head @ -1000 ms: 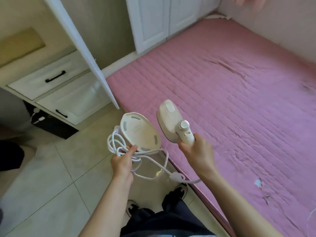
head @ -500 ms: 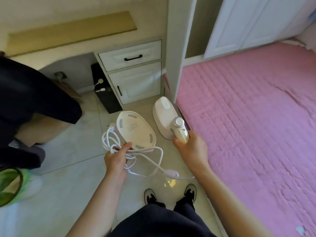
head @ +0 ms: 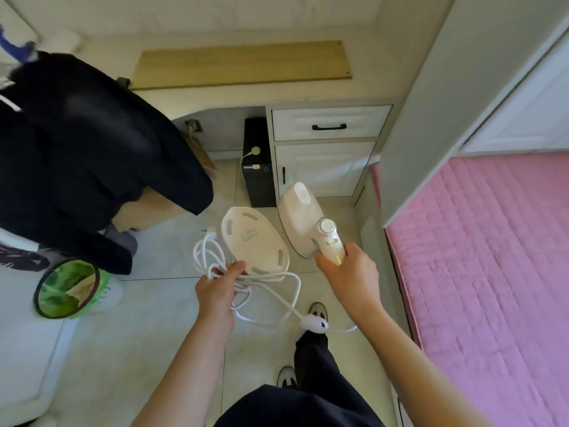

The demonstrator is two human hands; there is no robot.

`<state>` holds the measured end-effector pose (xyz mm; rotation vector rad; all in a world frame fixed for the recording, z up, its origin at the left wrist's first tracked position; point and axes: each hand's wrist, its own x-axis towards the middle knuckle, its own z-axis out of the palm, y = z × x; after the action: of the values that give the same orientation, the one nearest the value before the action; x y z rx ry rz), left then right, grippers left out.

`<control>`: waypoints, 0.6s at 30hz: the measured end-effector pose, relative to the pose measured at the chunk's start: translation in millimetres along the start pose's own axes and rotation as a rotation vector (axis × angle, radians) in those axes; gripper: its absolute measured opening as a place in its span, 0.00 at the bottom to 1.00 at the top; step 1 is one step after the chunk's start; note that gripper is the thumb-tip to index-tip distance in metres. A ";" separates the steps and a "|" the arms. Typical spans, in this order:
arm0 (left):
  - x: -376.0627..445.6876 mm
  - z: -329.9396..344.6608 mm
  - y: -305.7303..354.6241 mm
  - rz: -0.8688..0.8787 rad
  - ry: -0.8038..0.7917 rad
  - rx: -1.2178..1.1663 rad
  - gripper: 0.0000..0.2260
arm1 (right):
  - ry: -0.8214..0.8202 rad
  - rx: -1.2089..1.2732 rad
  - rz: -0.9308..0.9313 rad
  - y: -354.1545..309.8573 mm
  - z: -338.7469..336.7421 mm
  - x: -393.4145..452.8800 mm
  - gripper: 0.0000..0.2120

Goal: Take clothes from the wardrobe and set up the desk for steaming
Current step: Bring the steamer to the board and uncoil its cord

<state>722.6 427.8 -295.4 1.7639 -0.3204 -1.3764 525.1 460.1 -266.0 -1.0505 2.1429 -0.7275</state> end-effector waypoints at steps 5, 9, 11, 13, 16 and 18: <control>34.9 36.9 32.3 0.007 0.032 -0.006 0.07 | -0.027 -0.020 -0.045 -31.4 1.3 65.6 0.15; 63.9 82.1 62.8 0.012 0.036 0.000 0.09 | -0.031 -0.033 -0.098 -57.0 -5.7 123.9 0.15; 77.2 104.9 77.0 0.022 0.045 0.000 0.11 | -0.044 -0.040 -0.117 -70.5 -11.4 152.6 0.16; 88.4 125.6 90.7 0.034 0.068 -0.007 0.11 | -0.056 -0.053 -0.143 -83.3 -16.1 179.8 0.16; 103.2 153.1 110.2 0.052 0.081 -0.036 0.09 | -0.060 -0.071 -0.171 -102.3 -21.8 217.2 0.15; 111.7 166.6 123.0 0.063 0.093 -0.053 0.08 | -0.063 -0.068 -0.171 -114.2 -22.6 238.6 0.14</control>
<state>650.6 204.1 -283.5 1.7529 -0.2845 -1.2434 448.2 207.2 -241.8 -1.2878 2.0544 -0.6939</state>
